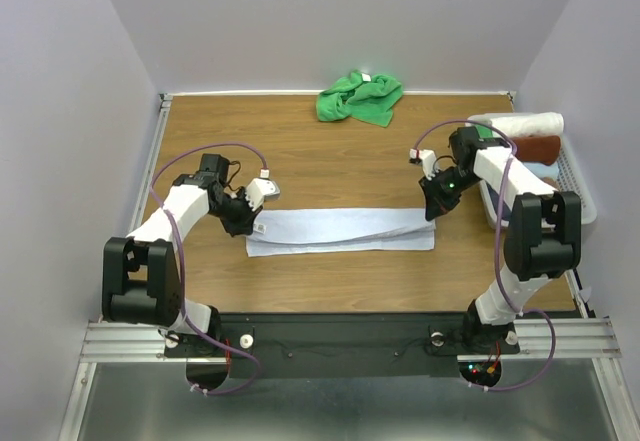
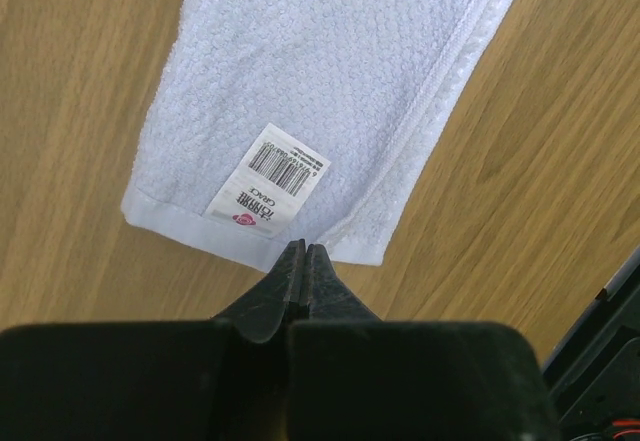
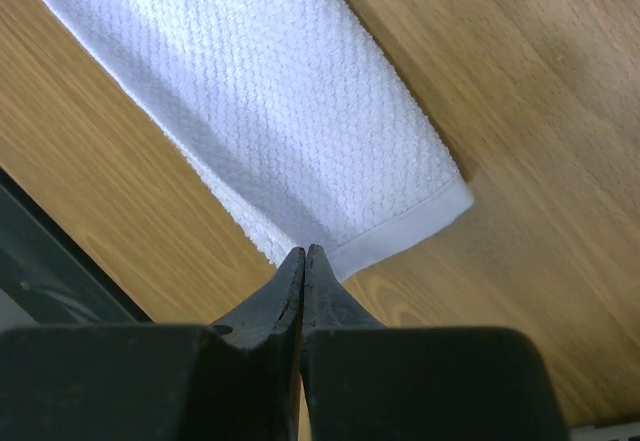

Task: Roll the towels
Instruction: Fold the towel

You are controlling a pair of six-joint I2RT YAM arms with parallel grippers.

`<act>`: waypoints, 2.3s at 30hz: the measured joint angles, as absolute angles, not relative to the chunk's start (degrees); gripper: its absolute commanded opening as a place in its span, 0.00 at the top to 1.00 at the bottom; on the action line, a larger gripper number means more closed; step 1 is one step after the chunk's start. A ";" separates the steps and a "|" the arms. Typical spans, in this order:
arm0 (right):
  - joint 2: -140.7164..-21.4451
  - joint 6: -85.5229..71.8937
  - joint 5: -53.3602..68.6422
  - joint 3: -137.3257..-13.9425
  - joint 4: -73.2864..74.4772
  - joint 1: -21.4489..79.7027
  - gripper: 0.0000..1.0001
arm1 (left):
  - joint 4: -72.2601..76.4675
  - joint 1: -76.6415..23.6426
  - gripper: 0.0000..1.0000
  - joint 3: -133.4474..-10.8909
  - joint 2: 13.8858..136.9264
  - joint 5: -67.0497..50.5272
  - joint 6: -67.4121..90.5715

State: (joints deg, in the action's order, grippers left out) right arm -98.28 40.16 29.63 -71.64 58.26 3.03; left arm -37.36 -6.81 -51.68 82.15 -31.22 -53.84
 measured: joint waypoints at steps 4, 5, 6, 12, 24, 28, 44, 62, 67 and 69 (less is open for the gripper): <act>-96.92 40.58 29.63 -71.42 59.05 3.05 1.00 | -38.09 -6.83 1.00 -51.90 81.34 -31.22 -53.95; -96.75 40.73 29.63 -71.05 59.09 3.05 0.99 | -38.24 -6.87 1.00 -51.90 81.34 -31.20 -54.00; -96.75 40.77 29.67 -70.70 59.13 3.07 1.00 | -38.35 -6.96 1.00 -51.90 81.36 -31.20 -54.06; -97.19 40.91 29.85 -68.27 59.44 3.07 0.99 | -38.46 -8.03 1.00 -51.33 81.69 -31.27 -54.41; -97.95 40.93 29.80 -68.27 59.33 3.07 0.99 | -41.54 -9.02 1.00 -50.98 81.78 -32.14 -55.64; -97.95 40.91 29.78 -68.27 59.33 3.07 0.99 | -43.51 -9.02 1.00 -52.69 81.78 -32.88 -56.05; -97.95 40.66 28.95 -68.29 59.29 3.07 0.99 | -50.65 -8.25 1.00 -56.45 81.25 -35.38 -59.16; -98.21 40.23 28.67 -68.79 59.13 3.07 0.99 | -55.35 -7.29 1.00 -57.30 81.28 -37.21 -64.16; -99.39 40.10 28.69 -68.79 59.09 3.07 0.99 | -54.87 -8.32 1.00 -54.63 81.91 -36.56 -64.77; -99.85 40.03 28.71 -68.79 59.05 3.07 1.00 | -53.98 -9.85 1.00 -53.25 82.61 -36.10 -64.60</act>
State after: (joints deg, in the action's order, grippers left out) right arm -99.85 40.03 28.71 -68.79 59.05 3.07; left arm -53.98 -9.85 -53.25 82.61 -36.10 -64.60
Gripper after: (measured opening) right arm 0.014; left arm 0.018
